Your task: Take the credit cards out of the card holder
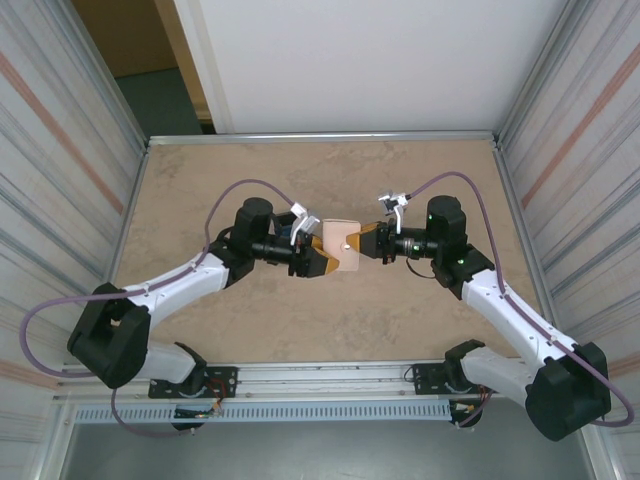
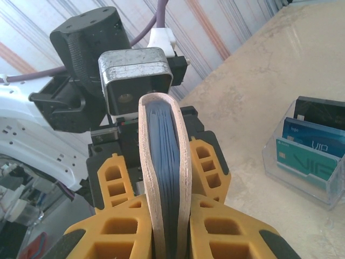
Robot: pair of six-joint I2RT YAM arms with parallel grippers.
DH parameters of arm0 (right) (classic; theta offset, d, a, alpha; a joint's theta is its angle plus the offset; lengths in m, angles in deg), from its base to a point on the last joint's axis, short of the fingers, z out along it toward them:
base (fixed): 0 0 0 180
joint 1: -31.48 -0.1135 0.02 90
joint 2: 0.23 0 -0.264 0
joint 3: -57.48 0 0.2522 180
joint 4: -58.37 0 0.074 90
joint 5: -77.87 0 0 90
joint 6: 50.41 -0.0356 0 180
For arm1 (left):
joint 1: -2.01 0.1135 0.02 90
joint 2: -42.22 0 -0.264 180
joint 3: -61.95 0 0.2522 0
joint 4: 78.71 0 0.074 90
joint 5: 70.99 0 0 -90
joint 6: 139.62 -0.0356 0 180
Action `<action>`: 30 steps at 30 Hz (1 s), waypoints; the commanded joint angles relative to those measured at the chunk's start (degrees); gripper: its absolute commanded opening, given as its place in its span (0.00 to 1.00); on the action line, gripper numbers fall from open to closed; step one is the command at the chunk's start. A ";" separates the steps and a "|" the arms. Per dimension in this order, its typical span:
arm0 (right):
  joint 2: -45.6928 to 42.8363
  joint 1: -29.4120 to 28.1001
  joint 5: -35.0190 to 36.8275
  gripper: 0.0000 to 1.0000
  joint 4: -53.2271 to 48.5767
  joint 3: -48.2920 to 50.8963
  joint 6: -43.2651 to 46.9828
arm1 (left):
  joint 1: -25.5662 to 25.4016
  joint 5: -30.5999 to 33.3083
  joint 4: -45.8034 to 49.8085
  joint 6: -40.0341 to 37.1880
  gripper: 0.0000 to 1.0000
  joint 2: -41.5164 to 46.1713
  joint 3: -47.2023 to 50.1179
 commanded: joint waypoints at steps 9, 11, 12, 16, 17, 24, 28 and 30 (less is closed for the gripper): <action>-1.00 -0.26 0.48 0.20 0.60 -0.27 -0.17 | -0.10 0.24 -0.31 -0.61 0.19 1.04 -2.10; -1.17 -0.24 1.32 0.27 -0.01 -0.34 0.09 | -0.07 1.10 -0.15 -0.66 0.12 1.35 -2.01; -1.19 -0.25 1.98 0.33 -0.43 -0.36 0.27 | -0.03 1.96 0.23 -0.64 0.09 1.54 -1.97; -1.69 -0.34 7.75 0.49 -4.14 -1.57 0.97 | 0.14 6.76 1.55 -0.91 0.02 2.67 -1.45; -2.01 -0.34 11.32 0.50 -5.94 -2.11 0.99 | 0.24 8.59 2.17 -0.96 0.01 2.99 -1.18; -4.36 -1.80 30.14 0.50 -13.70 -4.07 -2.30 | 0.33 22.42 9.94 -2.61 0.00 4.10 -2.63; -4.35 -7.25 41.98 0.45 -18.62 -6.09 -2.39 | -0.46 27.40 11.08 -2.98 0.00 3.32 -3.41; -3.74 -10.28 47.22 0.43 -20.21 -7.29 -2.39 | -0.46 27.58 10.52 -2.65 0.00 2.83 -3.74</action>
